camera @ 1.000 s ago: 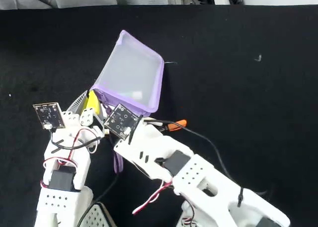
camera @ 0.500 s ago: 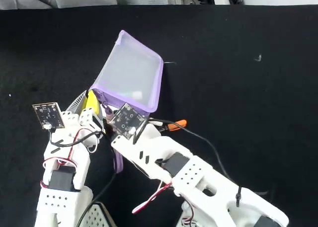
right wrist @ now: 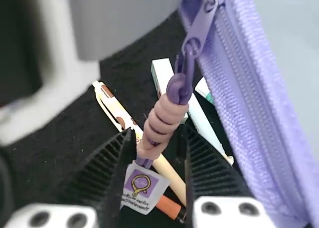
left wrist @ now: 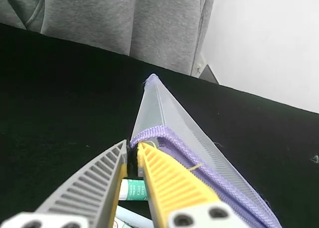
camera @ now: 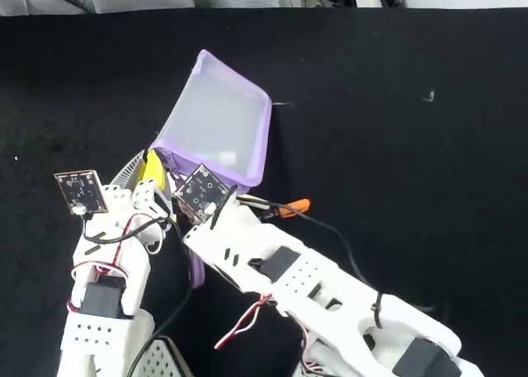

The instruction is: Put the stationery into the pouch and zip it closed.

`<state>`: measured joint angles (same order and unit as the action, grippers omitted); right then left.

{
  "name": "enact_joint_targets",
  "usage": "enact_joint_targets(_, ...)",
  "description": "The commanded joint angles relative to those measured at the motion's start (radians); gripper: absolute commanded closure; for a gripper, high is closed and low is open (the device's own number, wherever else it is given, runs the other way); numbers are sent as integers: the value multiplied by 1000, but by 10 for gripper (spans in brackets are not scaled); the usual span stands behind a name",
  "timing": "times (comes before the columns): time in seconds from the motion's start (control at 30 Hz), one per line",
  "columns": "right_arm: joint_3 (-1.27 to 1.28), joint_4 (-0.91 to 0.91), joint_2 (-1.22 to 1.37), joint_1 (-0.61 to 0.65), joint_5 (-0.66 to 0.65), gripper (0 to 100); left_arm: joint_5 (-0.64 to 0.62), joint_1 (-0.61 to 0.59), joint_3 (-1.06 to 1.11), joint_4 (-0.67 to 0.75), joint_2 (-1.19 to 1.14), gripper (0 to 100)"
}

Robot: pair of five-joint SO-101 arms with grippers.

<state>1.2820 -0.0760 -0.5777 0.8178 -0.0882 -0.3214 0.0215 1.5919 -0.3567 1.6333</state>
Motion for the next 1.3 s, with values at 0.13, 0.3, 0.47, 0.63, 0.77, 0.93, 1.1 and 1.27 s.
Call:
enact_joint_targets(0.13, -53, 41, 4, -14, -3, 864, -12, 4, -51, -5, 17, 972)
enact_joint_targets(0.3, -7, 178, 5, -11, 6, 948, -11, -24, -54, -5, 17, 972)
enact_joint_targets(0.47, 10, 209, 5, -8, 0, 975, -12, -33, -53, -5, 17, 972)
enact_joint_targets(0.63, 10, 207, 5, -8, 0, 983, -12, -33, -51, -5, 17, 972)
enact_joint_targets(0.77, 18, 206, 5, 5, 6, 982, -12, -33, -51, -5, 17, 972)
enact_joint_targets(0.93, 21, 206, 12, 38, 6, 865, -12, -39, -62, -3, 18, 971)
enact_joint_targets(1.1, 21, 207, 12, 49, 0, 894, -12, -30, -67, -3, 18, 971)
enact_joint_targets(1.27, 21, 213, 13, 38, 6, 910, -12, 25, -67, -3, 18, 970)
